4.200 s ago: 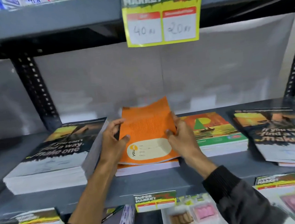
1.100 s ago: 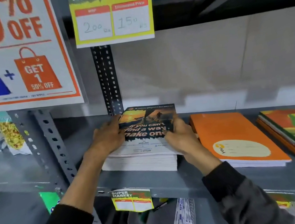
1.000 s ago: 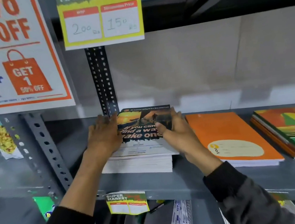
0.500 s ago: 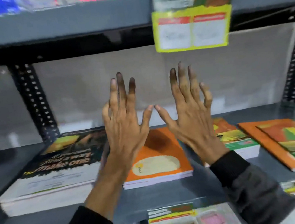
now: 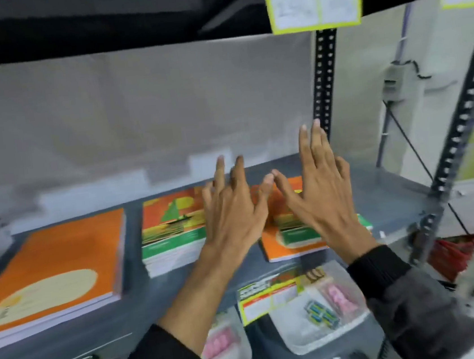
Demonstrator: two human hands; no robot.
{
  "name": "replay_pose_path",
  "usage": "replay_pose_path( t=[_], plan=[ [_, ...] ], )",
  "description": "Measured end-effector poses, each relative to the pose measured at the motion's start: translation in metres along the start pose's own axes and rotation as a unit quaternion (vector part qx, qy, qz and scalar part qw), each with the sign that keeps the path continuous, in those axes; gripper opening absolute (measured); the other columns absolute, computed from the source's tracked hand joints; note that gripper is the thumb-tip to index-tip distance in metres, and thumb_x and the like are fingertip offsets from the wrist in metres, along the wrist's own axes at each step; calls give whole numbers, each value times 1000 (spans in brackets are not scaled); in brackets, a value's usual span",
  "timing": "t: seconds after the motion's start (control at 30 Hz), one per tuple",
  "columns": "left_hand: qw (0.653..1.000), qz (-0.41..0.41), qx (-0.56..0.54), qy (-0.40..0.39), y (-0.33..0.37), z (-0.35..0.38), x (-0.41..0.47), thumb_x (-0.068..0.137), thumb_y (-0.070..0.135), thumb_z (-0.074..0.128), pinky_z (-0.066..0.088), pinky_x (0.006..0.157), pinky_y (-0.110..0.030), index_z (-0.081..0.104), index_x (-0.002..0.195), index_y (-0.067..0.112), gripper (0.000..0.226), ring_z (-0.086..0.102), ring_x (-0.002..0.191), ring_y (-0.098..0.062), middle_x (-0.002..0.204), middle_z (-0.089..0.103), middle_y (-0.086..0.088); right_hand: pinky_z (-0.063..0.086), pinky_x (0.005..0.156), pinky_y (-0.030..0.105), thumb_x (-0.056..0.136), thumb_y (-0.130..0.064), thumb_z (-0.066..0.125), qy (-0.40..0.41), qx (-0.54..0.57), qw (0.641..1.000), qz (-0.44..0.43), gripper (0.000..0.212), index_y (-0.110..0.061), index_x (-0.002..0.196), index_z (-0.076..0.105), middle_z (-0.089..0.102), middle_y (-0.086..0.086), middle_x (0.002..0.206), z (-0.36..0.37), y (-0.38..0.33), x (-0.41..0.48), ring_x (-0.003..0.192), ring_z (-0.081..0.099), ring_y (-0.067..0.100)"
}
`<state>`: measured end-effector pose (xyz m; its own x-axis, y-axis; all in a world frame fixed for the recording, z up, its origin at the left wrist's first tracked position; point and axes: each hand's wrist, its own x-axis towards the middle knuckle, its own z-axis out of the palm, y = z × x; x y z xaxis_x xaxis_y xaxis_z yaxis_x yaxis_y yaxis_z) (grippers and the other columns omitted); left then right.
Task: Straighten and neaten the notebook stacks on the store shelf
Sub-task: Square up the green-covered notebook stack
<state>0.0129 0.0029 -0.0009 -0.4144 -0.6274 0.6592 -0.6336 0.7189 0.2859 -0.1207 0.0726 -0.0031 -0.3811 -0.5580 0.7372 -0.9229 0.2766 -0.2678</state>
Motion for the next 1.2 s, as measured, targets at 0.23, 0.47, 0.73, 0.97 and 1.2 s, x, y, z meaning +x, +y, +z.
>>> replay_pose_path(
  t=[0.23, 0.47, 0.73, 0.97, 1.2],
  plan=[
    [982, -60, 120, -135, 48, 57, -18, 89, 67, 36, 18, 107, -50, 18, 149, 1, 91, 20, 146, -39, 137, 51, -31, 32, 104, 49, 90, -62, 49, -193, -22, 969, 154, 98, -3, 156, 8, 50, 25, 144, 3, 70, -29, 133, 47, 36],
    [987, -108, -107, -59, 51, 67, -17, 78, 34, 73, 30, 105, -46, 16, 148, 16, 91, 45, 132, -28, 135, 56, -12, 48, 94, 43, 79, -46, 76, -155, 177, 949, 210, 78, -14, 141, 39, 70, 13, 116, 3, 80, -35, 116, 60, 37],
    [880, -94, -462, 65, 35, 1, 1, 81, -3, 72, 46, 106, -47, 17, 145, 31, 91, 61, 120, -14, 130, 63, -11, 49, 102, 36, 79, -54, 68, -41, 318, 938, 136, 74, -26, 144, 47, 70, -5, 121, -42, 28, -4, 120, 62, 16],
    [883, -126, -439, 108, -28, -57, -7, 83, -7, 69, 54, 96, -37, 18, 145, 41, 94, 61, 120, -13, 131, 63, -6, 26, 118, 54, 83, -65, 53, -111, 172, 979, -2, 78, -12, 138, 43, 71, 7, 104, -42, -61, 18, 122, 50, 39],
    [913, -201, -340, 100, -89, -62, -24, 82, -11, 64, 48, 92, -17, 27, 140, 29, 80, 58, 113, 5, 113, 62, 4, 44, 102, 45, 75, -76, 49, -304, 159, 939, 0, 84, -20, 137, 37, 69, 14, 117, 13, -109, 27, 121, 56, 41]
  ],
)
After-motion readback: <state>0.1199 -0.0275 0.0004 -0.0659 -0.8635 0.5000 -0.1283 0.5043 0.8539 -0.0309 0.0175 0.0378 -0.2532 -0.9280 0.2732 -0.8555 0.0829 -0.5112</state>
